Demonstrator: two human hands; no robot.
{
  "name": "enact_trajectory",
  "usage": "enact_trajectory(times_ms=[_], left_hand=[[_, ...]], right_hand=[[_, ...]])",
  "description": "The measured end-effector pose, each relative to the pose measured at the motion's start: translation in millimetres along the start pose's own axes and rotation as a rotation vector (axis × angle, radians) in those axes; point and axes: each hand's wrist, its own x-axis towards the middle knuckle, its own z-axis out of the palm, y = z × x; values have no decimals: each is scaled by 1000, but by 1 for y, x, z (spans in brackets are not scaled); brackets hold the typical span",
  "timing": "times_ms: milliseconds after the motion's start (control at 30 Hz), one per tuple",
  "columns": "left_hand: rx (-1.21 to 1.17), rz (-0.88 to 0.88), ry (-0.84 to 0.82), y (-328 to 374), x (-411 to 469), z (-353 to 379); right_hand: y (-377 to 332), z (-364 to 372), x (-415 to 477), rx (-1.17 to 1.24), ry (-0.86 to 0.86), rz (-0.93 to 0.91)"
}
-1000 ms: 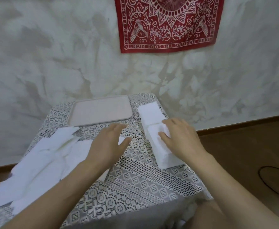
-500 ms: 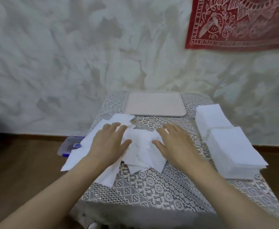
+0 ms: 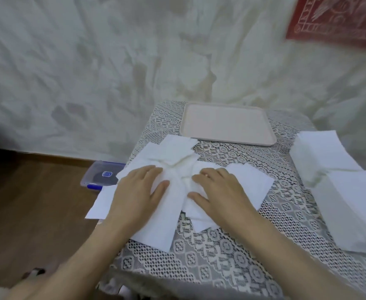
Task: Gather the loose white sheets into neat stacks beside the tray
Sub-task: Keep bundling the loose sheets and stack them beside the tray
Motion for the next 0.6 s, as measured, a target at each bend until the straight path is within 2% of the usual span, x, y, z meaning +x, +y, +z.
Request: enact_trajectory(times_ms=[233, 433, 600], left_hand=[[-182, -27, 3, 11, -6, 9], [-261, 7, 38, 30, -10, 13], [-256, 29, -48, 59, -9, 19]], right_hand=[[-24, 3, 4, 144, 5, -41], [-15, -3, -3, 225, 10, 39], [2, -16, -21, 343, -17, 95]])
